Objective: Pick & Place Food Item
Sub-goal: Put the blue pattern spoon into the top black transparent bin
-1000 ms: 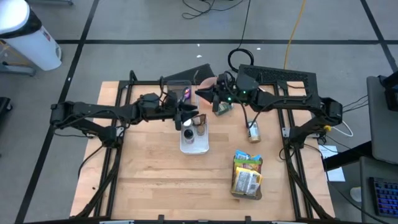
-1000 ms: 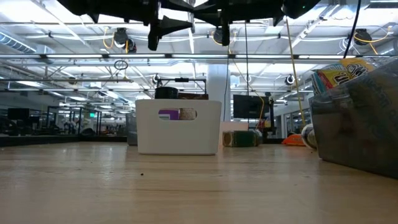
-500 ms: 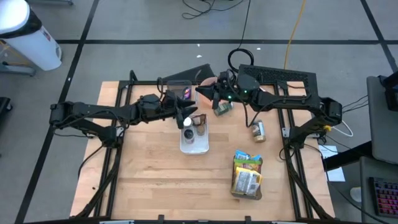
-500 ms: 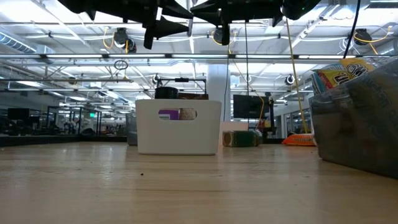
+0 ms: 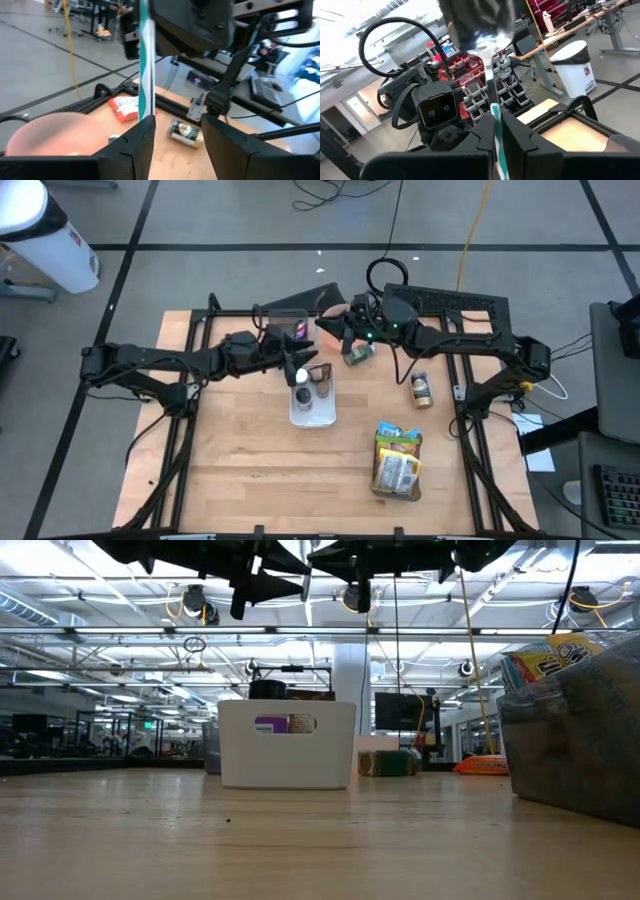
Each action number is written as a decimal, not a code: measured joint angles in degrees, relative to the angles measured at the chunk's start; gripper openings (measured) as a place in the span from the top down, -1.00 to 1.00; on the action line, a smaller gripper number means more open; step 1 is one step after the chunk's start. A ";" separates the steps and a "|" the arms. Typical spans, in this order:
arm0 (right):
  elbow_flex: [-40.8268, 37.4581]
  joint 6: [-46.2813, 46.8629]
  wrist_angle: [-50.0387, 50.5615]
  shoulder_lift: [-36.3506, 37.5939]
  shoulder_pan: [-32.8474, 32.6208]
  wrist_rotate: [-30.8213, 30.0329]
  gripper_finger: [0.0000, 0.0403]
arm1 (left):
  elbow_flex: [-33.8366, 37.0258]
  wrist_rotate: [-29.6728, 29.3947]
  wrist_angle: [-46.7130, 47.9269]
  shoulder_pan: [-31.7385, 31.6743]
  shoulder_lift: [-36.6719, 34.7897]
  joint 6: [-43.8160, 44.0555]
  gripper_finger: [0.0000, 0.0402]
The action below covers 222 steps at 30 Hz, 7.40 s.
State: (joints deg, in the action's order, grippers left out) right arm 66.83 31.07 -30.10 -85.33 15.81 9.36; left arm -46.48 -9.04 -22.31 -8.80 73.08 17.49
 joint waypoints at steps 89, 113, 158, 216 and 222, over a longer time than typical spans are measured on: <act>0.06 -4.74 -6.20 0.31 0.58 2.77 0.41 | -19.76 9.51 25.26 -0.84 3.78 -0.85 0.80; 0.06 -0.76 -6.21 5.02 7.94 18.93 -0.12 | -19.78 37.13 37.28 -7.21 -0.95 4.07 0.80; 0.08 -6.30 -1.04 5.01 7.74 17.28 0.98 | -19.80 40.34 37.39 -7.21 2.34 7.96 0.52; 0.13 -3.26 7.86 4.99 7.48 -12.97 1.00 | -60.04 -20.96 74.88 -2.11 25.35 -15.45 0.12; 0.13 -2.14 7.62 4.99 7.46 -13.17 1.00 | -60.04 -20.76 75.74 -2.32 25.35 -13.42 0.37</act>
State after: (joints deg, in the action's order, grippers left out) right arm 66.96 28.93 -22.48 -80.34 23.27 -3.81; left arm -106.52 -29.80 53.43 -11.12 98.43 4.07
